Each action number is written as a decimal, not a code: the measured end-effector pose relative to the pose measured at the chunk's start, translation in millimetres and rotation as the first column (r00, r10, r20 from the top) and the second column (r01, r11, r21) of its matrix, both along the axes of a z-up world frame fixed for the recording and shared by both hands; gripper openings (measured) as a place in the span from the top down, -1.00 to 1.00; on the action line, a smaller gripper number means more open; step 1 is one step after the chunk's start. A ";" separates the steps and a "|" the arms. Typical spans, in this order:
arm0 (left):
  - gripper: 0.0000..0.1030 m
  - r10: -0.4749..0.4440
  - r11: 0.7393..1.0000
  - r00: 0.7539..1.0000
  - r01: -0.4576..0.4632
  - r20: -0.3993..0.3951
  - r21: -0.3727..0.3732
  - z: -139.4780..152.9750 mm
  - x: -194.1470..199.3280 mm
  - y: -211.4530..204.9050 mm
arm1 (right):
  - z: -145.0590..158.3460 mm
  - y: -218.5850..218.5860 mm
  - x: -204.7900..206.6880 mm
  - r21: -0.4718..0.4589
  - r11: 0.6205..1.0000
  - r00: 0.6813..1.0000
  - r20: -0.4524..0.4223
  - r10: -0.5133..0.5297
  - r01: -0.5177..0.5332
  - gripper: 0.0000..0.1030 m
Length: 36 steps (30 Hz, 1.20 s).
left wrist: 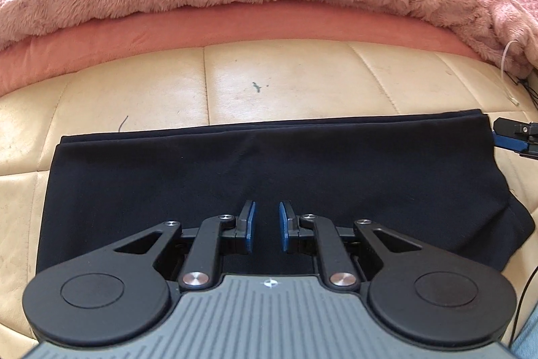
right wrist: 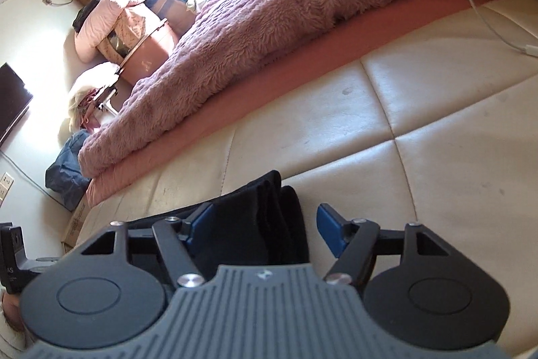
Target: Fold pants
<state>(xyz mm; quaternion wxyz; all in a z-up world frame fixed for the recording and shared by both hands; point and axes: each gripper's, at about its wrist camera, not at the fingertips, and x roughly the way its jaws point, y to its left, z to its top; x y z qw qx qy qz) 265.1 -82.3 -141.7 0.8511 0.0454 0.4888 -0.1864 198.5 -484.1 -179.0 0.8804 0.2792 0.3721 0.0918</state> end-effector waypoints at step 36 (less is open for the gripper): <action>0.68 -0.071 0.997 0.997 0.070 0.041 0.020 3.0 12.7 -2.4 | -36.8 -13.3 -19.2 0.372 0.928 0.973 -0.223 0.065 0.023 0.73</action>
